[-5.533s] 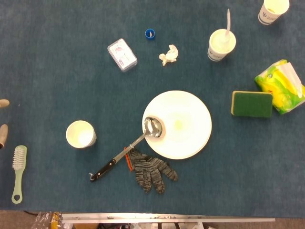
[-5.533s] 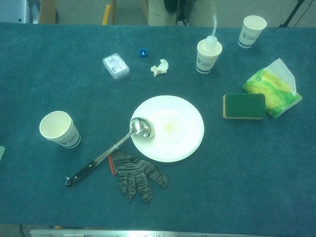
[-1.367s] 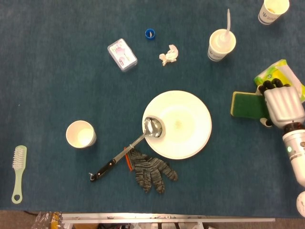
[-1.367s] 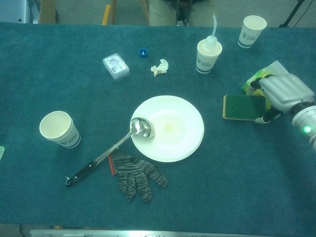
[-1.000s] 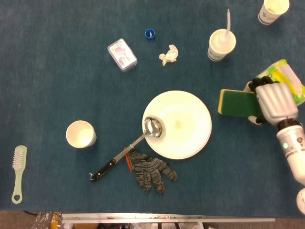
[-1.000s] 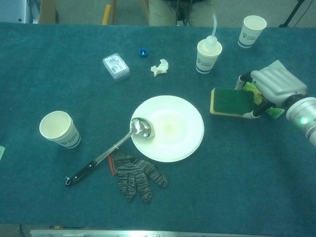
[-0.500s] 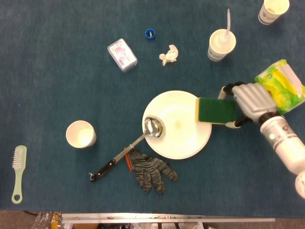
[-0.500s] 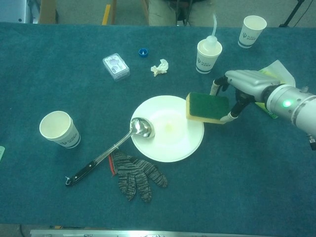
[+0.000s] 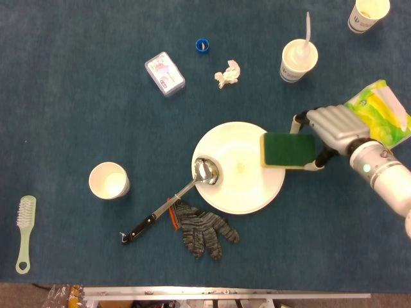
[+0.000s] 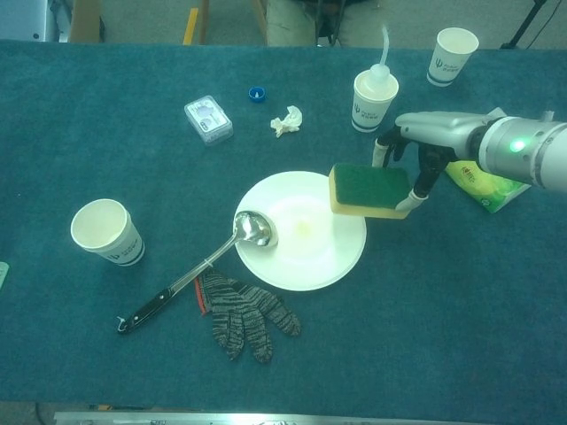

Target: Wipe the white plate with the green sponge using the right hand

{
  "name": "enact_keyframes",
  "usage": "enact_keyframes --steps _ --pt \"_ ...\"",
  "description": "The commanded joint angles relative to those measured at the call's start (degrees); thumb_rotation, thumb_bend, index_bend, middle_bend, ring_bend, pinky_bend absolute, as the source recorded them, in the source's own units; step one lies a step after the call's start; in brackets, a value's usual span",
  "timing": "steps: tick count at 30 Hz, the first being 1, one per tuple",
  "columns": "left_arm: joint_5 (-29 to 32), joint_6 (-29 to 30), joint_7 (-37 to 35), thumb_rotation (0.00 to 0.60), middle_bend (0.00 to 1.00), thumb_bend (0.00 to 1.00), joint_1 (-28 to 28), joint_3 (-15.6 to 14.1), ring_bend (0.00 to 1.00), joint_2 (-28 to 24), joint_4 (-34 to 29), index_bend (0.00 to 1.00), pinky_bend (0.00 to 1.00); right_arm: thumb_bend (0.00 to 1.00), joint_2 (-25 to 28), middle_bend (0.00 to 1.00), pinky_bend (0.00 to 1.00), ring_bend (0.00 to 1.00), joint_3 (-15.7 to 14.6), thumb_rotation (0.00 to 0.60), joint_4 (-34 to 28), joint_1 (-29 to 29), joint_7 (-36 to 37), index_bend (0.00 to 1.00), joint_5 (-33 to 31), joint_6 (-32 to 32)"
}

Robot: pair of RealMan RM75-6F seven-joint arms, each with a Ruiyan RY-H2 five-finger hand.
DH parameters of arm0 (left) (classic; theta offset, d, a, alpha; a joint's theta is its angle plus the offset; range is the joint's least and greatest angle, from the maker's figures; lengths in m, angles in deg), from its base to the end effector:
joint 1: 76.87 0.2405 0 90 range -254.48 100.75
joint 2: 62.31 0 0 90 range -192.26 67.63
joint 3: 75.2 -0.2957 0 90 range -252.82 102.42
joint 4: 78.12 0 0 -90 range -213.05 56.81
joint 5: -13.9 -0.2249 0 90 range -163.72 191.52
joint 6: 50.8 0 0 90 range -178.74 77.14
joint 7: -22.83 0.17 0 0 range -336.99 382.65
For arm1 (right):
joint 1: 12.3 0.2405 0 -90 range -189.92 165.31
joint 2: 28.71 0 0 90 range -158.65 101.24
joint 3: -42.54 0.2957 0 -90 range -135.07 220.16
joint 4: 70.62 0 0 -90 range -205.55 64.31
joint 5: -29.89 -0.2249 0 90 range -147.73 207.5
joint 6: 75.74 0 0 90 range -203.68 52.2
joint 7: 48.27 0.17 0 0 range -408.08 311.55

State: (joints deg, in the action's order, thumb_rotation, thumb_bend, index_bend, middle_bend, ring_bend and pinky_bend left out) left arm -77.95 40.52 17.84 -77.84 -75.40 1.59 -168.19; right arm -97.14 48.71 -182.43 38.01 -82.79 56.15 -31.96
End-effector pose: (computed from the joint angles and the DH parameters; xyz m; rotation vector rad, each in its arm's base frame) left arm -0.3549 0.1751 0.1691 -1.3892 -0.8997 -0.9774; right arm -0.1705 -0.3474 0.0083 1.9676 -1.3457 0.4847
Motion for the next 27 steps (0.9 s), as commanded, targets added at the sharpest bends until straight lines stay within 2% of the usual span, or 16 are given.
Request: enact_keyframes --steps 1,8,16,27 --pt "0.0 -0.07 0.08 0.6 0.21 0.39 -0.05 0.03 0.05 0.08 -0.02 0.3 0.09 0.1 0.28 0.34 0.47 0.26 -1.27 0.6 -0.24 0.83 0.54 0.45 -0.38 0.43" --pt "0.24 -0.41 0.14 0.6 0.21 0.39 -0.1 0.0 0.05 0.21 -0.01 0.3 0.09 0.11 -0.47 0.34 0.47 0.26 -4.22 0.6 0.55 3.33 -0.25 0.45 -0.09 1.67" --pt "0.3 -0.35 0.14 0.6 0.21 0.39 -0.08 0.07 0.05 0.18 -0.16 0.3 0.09 0.12 -2.43 0.34 0.47 0.26 -6.11 0.6 0.6 7.88 -2.54 0.45 -3.41 3.27" --pt "0.33 -0.45 0.02 0.6 0.21 0.39 -0.14 0.1 0.05 0.33 -0.23 0.3 0.09 0.12 -6.9 0.34 0.47 0.26 -8.13 0.6 2.13 16.45 -8.49 0.45 -12.79 5.54"
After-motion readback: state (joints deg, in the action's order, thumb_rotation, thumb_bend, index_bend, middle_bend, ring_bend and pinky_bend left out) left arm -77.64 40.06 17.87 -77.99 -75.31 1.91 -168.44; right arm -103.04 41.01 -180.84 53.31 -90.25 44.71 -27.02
